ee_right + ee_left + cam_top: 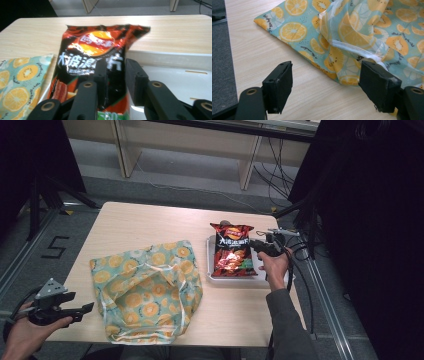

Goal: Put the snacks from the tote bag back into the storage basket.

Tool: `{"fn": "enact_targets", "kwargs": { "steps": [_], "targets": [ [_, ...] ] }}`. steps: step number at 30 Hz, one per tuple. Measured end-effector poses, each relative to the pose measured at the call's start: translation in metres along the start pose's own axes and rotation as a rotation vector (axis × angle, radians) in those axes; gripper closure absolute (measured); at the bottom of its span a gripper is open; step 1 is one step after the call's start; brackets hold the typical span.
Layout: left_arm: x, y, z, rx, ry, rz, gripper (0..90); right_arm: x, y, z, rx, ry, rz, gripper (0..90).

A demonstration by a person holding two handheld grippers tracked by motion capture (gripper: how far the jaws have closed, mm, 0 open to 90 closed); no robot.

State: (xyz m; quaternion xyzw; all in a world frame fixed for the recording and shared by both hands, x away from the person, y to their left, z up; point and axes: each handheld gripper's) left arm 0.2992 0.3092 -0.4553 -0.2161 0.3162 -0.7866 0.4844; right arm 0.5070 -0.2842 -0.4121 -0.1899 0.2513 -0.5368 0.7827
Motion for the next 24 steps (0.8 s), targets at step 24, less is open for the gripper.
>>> {"fn": "enact_targets", "kwargs": {
  "steps": [24],
  "targets": [
    [0.004,-0.002,0.000,0.038,-0.045,0.003,25.0,-0.099,-0.019,-0.019,-0.032,-0.190,0.266,47.7]
  ]
}}
Point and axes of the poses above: each handheld gripper's, and its own axes: y roughly forward along the jaws, z roughly out of its top, x roughly to its right
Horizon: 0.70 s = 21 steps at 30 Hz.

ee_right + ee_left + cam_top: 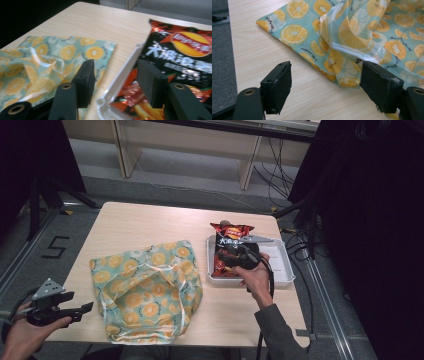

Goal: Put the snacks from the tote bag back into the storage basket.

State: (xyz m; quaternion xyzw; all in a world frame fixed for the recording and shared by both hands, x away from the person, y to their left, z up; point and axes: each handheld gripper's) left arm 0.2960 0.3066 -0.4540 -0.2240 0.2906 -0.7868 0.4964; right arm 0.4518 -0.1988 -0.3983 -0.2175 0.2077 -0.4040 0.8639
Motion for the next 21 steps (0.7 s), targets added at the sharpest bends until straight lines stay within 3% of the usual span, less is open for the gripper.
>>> {"fn": "enact_targets", "kwargs": {
  "steps": [2,3,6,8,9,12,13,14,16,17,21],
  "targets": [
    [-0.002,-0.002,0.000,-0.030,0.037,-0.005,24.8,-0.007,0.002,-0.003,0.009,-0.031,0.042,46.1],
    [-0.002,-0.002,0.000,-0.023,0.023,-0.010,24.7,-0.008,0.001,-0.003,0.008,-0.056,0.039,45.1],
    [-0.002,-0.003,0.001,-0.033,0.035,-0.002,24.4,-0.017,0.001,-0.007,0.022,-0.042,0.061,44.7],
    [0.000,-0.001,0.001,-0.015,0.020,-0.003,24.4,-0.022,0.000,-0.010,0.005,-0.038,0.075,44.1],
    [0.000,0.000,0.000,0.001,0.007,-0.013,24.4,-0.022,0.001,-0.012,0.011,-0.067,0.077,43.8],
    [0.000,0.000,0.001,-0.004,0.012,-0.008,24.4,-0.028,0.002,-0.017,0.004,-0.055,0.082,42.8],
    [0.000,0.000,0.000,-0.003,0.020,-0.001,24.3,-0.028,0.002,-0.017,-0.003,-0.072,0.077,42.8],
    [-0.001,-0.002,0.000,-0.021,0.041,-0.001,24.4,-0.031,0.002,-0.019,-0.015,-0.054,0.089,42.7],
    [-0.001,-0.001,0.000,-0.018,0.037,-0.008,24.3,-0.032,0.005,-0.022,-0.005,-0.072,0.102,42.2],
    [0.000,0.000,0.000,0.001,0.015,-0.010,24.3,-0.032,0.006,-0.023,-0.006,-0.083,0.103,42.1],
    [0.002,0.001,0.001,-0.007,0.023,-0.020,24.2,-0.037,0.006,-0.028,-0.018,-0.081,0.110,41.6]
  ]
}}
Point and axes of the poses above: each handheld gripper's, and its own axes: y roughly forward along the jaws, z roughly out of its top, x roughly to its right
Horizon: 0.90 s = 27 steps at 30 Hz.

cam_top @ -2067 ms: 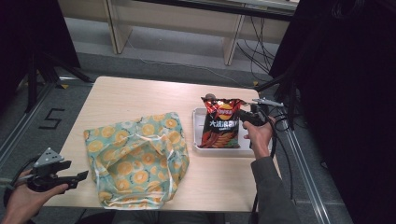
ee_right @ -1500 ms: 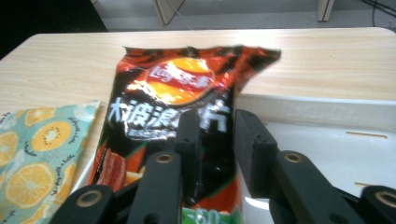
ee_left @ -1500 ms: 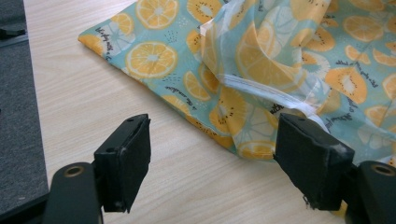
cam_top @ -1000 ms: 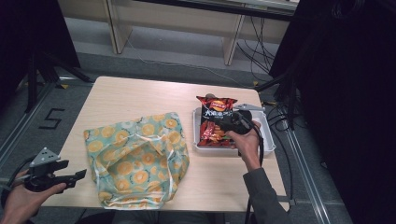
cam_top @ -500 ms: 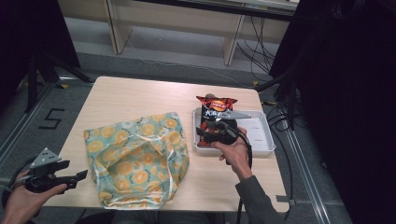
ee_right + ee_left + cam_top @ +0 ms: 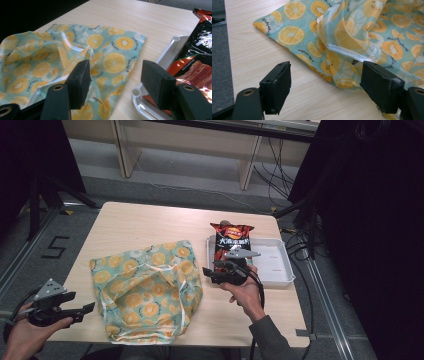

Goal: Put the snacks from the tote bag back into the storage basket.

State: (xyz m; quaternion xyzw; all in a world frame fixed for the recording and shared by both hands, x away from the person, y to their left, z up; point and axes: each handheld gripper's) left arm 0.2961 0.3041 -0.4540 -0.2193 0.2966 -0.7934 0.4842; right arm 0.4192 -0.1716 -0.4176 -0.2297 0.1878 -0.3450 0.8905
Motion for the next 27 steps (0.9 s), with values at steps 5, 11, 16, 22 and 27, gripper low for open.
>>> {"fn": "enact_targets", "kwargs": {
  "steps": [5,11,16,22,27],
  "targets": [
    [0.001,-0.001,0.000,-0.014,0.028,0.002,24.2,-0.007,0.000,-0.004,-0.003,-0.017,0.001,41.3],
    [0.002,-0.002,0.000,-0.007,0.024,-0.001,24.2,-0.015,-0.001,-0.010,-0.006,-0.019,0.010,40.3],
    [0.003,-0.001,0.001,-0.008,0.023,-0.005,24.2,-0.023,-0.001,-0.017,-0.041,-0.045,0.015,39.9],
    [0.003,-0.001,0.001,-0.018,0.035,0.002,24.2,-0.028,-0.002,-0.024,-0.047,-0.064,0.034,39.6],
    [0.003,-0.001,0.001,-0.024,0.052,-0.008,24.1,-0.030,-0.003,-0.030,-0.068,-0.064,0.047,38.3]
  ]
}}
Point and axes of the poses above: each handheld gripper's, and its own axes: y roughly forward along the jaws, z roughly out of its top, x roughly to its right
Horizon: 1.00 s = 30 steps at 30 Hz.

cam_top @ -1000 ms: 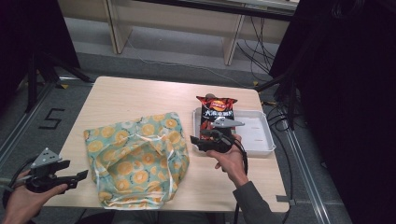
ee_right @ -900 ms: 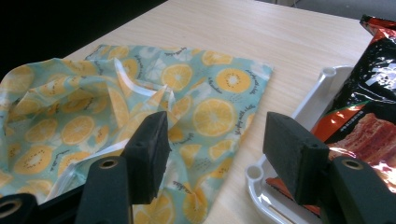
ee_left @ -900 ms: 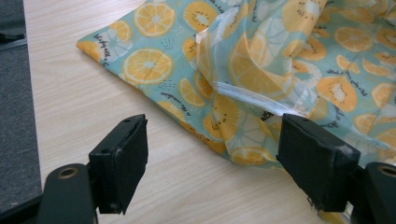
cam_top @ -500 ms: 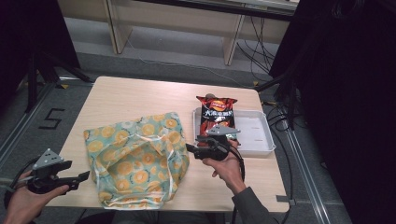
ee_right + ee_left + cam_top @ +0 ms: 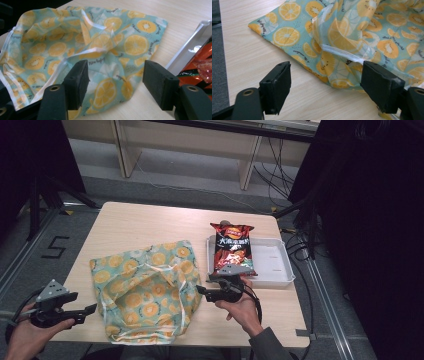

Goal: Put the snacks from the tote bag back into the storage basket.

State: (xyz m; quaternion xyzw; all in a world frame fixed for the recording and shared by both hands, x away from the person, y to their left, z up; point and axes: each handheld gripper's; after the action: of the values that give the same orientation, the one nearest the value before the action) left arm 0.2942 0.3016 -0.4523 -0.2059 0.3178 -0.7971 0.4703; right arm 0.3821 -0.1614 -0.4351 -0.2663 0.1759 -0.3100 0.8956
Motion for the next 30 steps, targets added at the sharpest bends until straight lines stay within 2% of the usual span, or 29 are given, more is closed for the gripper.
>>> {"fn": "enact_targets", "kwargs": {
  "steps": [2,3,4,6,7,8,9,10,11,12,14,16,17,20,22,24,25,26,28,30],
  "targets": [
    [0.001,0.001,0.000,0.007,-0.006,-0.009,24.0,-0.002,-0.001,-0.003,-0.002,0.007,-0.021,38.1],
    [0.002,0.001,0.000,0.005,-0.002,-0.013,24.0,-0.002,-0.002,-0.004,-0.016,0.007,-0.007,38.0],
    [0.001,0.001,0.000,-0.002,0.010,-0.010,24.0,-0.004,-0.003,-0.005,-0.021,0.027,-0.005,37.7],
    [0.002,0.001,0.000,-0.007,0.010,-0.001,24.0,-0.003,-0.003,-0.007,-0.010,0.001,-0.021,36.9],
    [0.004,0.001,0.000,0.004,-0.001,0.002,24.0,-0.004,-0.004,-0.008,-0.023,0.009,-0.001,36.5],
    [0.004,0.001,0.000,0.002,0.002,0.005,24.0,-0.005,-0.005,-0.010,-0.030,0.004,-0.018,35.8],
    [0.005,0.002,-0.001,0.020,-0.012,0.005,24.0,-0.006,-0.005,-0.012,-0.024,0.008,-0.017,35.5],
    [0.004,0.001,0.000,0.007,0.003,-0.003,24.0,-0.008,-0.005,-0.014,-0.035,0.017,-0.013,35.2],
    [0.004,0.001,0.000,0.005,0.003,-0.006,24.0,-0.007,-0.006,-0.015,-0.045,-0.002,-0.018,34.8],
    [0.004,0.001,0.000,-0.002,0.011,0.000,24.0,-0.009,-0.006,-0.017,-0.052,0.012,-0.015,34.4],
    [0.005,0.001,0.000,-0.003,0.007,0.000,23.9,-0.010,-0.009,-0.021,-0.060,0.000,-0.020,34.0],
    [0.005,0.001,-0.001,-0.012,0.013,0.002,23.7,-0.012,-0.010,-0.024,-0.059,0.013,-0.015,33.4],
    [0.004,0.002,-0.001,-0.010,0.012,-0.013,23.7,-0.012,-0.010,-0.025,-0.060,0.010,-0.019,33.2],
    [0.006,0.003,-0.001,0.000,0.016,-0.003,23.7,-0.015,-0.012,-0.029,-0.082,0.007,-0.027,32.1],
    [0.007,0.002,0.000,-0.013,0.018,0.001,23.7,-0.017,-0.013,-0.032,-0.091,0.011,-0.031,31.8],
    [0.007,0.002,0.000,-0.010,0.014,0.001,23.7,-0.020,-0.013,-0.034,-0.085,0.007,-0.030,31.4],
    [0.007,0.002,0.000,-0.010,0.013,0.000,23.7,-0.021,-0.014,-0.035,-0.102,0.017,-0.022,31.0],
    [0.007,0.002,-0.001,-0.010,0.012,0.001,23.7,-0.021,-0.014,-0.036,-0.098,-0.005,-0.033,30.8],
    [0.007,0.003,-0.001,-0.004,0.011,-0.004,23.6,-0.024,-0.015,-0.038,-0.113,0.015,-0.041,30.8],
    [0.007,0.002,-0.001,-0.004,0.009,-0.003,23.4,-0.024,-0.017,-0.042,-0.118,-0.006,-0.051,30.7]
  ]
}}
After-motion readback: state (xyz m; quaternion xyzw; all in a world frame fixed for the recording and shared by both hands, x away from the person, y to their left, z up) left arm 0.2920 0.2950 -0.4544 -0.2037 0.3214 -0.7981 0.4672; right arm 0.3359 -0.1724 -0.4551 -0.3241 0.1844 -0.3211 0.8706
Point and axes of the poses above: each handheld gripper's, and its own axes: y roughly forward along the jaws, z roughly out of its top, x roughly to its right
